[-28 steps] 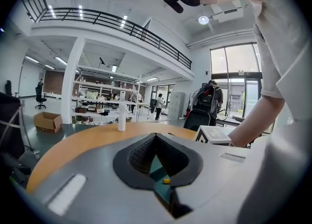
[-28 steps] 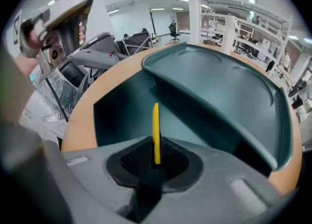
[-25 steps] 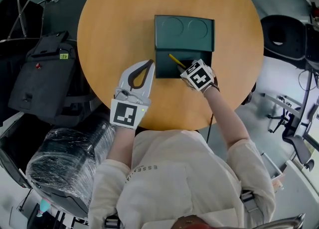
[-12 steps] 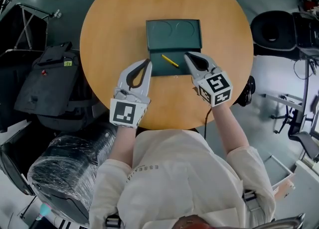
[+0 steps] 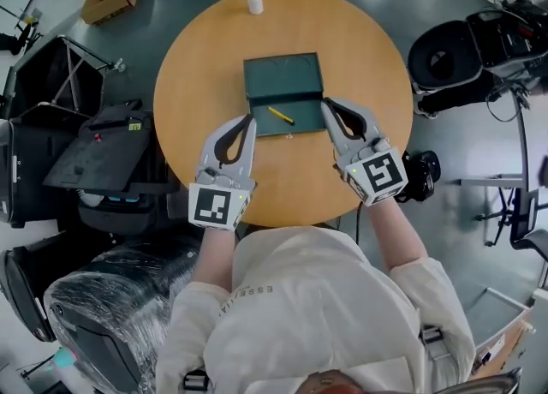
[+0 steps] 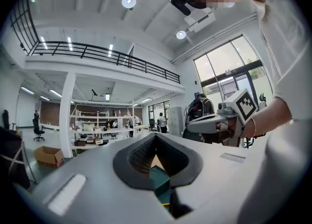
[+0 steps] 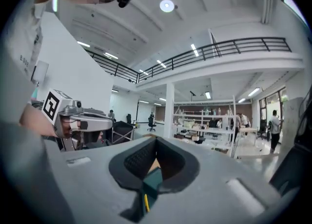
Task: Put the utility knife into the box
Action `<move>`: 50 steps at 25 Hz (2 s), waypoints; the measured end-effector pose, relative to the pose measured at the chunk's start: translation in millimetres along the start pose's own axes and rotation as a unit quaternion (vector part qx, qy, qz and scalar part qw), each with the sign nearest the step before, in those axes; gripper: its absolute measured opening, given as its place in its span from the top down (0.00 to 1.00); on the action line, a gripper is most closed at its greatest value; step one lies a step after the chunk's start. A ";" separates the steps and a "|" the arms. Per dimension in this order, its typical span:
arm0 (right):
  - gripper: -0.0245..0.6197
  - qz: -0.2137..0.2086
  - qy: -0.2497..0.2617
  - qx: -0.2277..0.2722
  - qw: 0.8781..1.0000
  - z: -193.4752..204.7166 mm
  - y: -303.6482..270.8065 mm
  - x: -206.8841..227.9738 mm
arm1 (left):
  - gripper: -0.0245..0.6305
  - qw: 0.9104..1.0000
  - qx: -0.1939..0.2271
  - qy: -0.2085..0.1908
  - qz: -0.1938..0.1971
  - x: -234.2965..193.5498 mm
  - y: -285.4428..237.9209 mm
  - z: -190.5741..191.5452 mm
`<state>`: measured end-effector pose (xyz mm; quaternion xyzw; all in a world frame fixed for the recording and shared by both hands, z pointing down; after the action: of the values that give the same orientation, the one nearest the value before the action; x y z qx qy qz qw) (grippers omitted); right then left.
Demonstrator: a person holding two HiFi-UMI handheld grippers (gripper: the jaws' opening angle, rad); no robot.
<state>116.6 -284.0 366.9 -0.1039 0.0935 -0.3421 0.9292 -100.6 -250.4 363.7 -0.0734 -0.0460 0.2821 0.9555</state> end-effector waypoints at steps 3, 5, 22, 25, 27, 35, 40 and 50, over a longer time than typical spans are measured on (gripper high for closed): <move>0.97 0.006 0.022 0.040 0.999 -15.7 38.5 -20.9 | 0.94 1.000 0.005 -0.006 -0.008 21.0 21.4 -5.2; 0.97 0.000 0.025 0.055 0.998 -18.6 60.5 -33.6 | 0.94 1.000 0.005 -0.008 -0.015 37.3 35.8 -6.2; 0.97 -0.036 0.006 0.035 0.999 22.3 129.8 -102.7 | 0.94 0.999 0.004 -0.009 -0.049 111.4 147.7 14.2; 0.97 -0.026 0.001 0.029 0.999 25.9 140.1 -123.7 | 0.94 0.999 0.007 -0.008 -0.042 114.0 173.5 19.0; 0.97 -0.016 -0.004 0.022 1.000 29.1 149.9 -142.2 | 0.94 0.999 0.005 -0.001 -0.038 115.6 194.9 24.5; 0.97 0.018 -0.039 0.005 0.999 39.3 188.3 -227.0 | 0.94 1.000 -0.004 0.027 -0.015 128.6 271.0 52.3; 0.97 0.030 -0.044 -0.019 0.998 51.6 218.2 -260.7 | 0.94 0.999 -0.006 0.033 0.003 146.7 297.3 63.4; 0.97 0.022 -0.070 -0.028 0.997 61.6 265.4 -262.4 | 0.94 0.999 0.012 0.037 0.008 179.5 309.4 59.5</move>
<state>98.9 93.4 384.8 -0.1513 0.0394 -0.3108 0.9375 -122.8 111.2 379.2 -0.0726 -0.0069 0.2871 0.9551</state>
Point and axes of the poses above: the fingertips, and each gripper's own axes: y backward along the fingers, x to its right, z out of its underside, the point moved 8 cm from there along y, backward along the fingers, and after that the axes turned 11 degrees about -x, right-handed, at the moved point
